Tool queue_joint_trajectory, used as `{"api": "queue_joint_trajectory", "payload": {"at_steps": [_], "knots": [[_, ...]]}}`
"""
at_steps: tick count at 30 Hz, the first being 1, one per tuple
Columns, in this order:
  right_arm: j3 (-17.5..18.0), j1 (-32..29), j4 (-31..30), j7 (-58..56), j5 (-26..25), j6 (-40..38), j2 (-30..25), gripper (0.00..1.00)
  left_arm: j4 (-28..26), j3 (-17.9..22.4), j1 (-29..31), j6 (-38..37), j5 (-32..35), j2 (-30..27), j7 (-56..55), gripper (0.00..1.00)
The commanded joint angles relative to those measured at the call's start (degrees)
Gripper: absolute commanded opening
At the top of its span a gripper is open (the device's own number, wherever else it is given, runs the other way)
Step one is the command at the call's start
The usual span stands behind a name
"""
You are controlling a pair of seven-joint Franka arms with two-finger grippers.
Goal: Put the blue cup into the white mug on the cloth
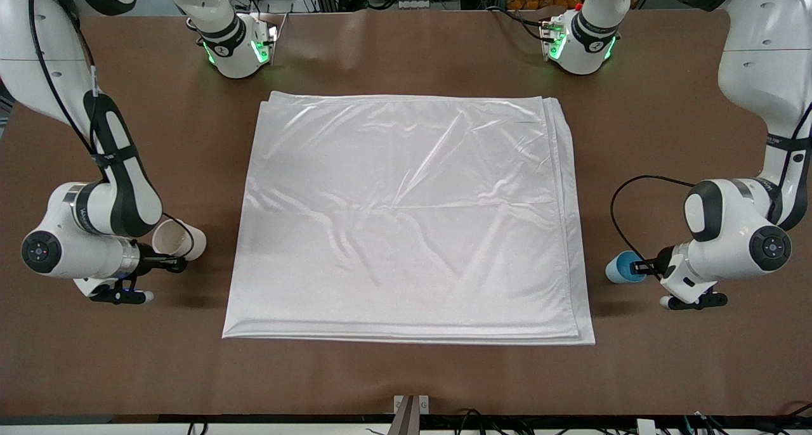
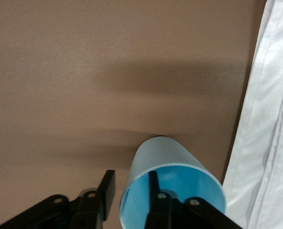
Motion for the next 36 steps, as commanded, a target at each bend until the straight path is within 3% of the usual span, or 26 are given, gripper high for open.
{"api": "queue_joint_trajectory", "payload": {"at_steps": [1, 3, 19, 31, 36], "knots": [[0.6, 0.3, 1.2, 1.7, -0.9, -2.4, -0.6, 0.0, 0.5, -0.3, -0.2, 0.8, 1.6, 0.6, -0.9, 0.1], [0.8, 0.5, 1.6, 3.1, -0.9, -3.5, -0.7, 0.0, 0.5, -0.3, -0.3, 0.8, 1.6, 0.6, -0.9, 0.0], [1.4, 5.6, 6.5, 14.8, -0.2, -12.6, -0.9, 0.0, 0.6, -0.3, -0.3, 0.8, 1.7, 0.3, -0.8, 0.0], [1.8, 14.1, 6.9, 33.8, 0.1, -13.6, -2.6, 0.0, 1.0, -0.5, -0.3, 0.5, 1.7, -0.5, -0.7, 0.0], [1.8, 17.9, 8.4, 41.2, 3.2, -13.6, -2.5, 0.0, 1.0, -0.6, -0.3, 0.4, 1.7, -1.5, -0.1, 0.0]]}}
